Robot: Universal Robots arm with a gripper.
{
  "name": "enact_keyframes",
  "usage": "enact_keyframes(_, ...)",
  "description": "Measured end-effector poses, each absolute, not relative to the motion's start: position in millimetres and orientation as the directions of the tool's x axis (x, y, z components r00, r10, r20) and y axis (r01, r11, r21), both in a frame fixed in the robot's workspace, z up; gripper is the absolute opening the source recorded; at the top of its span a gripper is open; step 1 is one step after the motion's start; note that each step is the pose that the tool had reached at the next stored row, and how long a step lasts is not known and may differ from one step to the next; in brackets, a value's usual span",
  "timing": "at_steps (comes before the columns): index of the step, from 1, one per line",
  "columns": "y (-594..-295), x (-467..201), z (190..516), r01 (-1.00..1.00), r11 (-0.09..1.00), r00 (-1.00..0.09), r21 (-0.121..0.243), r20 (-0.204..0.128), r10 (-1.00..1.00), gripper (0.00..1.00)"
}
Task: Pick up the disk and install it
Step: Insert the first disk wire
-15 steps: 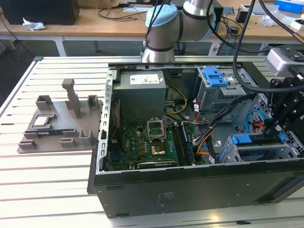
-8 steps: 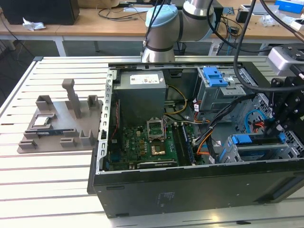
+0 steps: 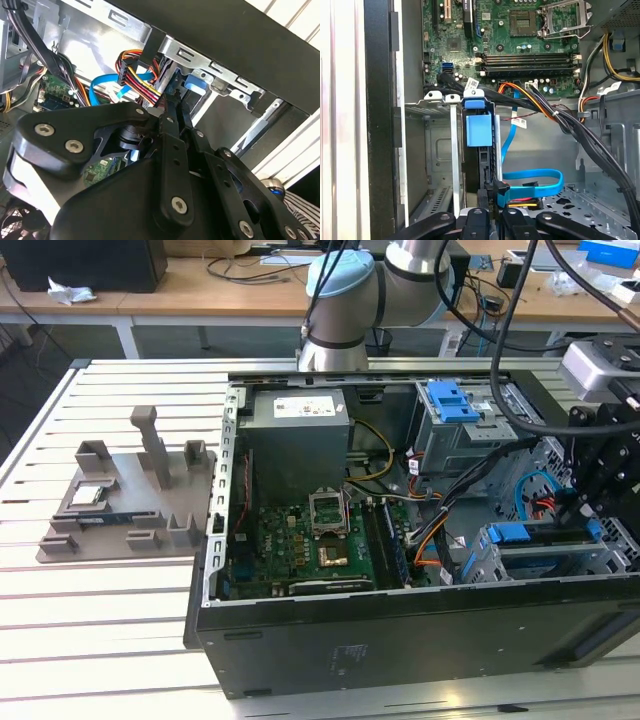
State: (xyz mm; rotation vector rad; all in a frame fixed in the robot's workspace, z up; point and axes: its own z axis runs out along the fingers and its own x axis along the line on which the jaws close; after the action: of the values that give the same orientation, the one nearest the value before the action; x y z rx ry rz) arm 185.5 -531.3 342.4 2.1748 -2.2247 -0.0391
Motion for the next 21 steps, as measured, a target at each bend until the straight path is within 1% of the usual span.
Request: enact_keyframes(21,-532.8,185.5,335.5,-0.999,0.022,-0.022,0.04,-0.003,-1.0,0.17)
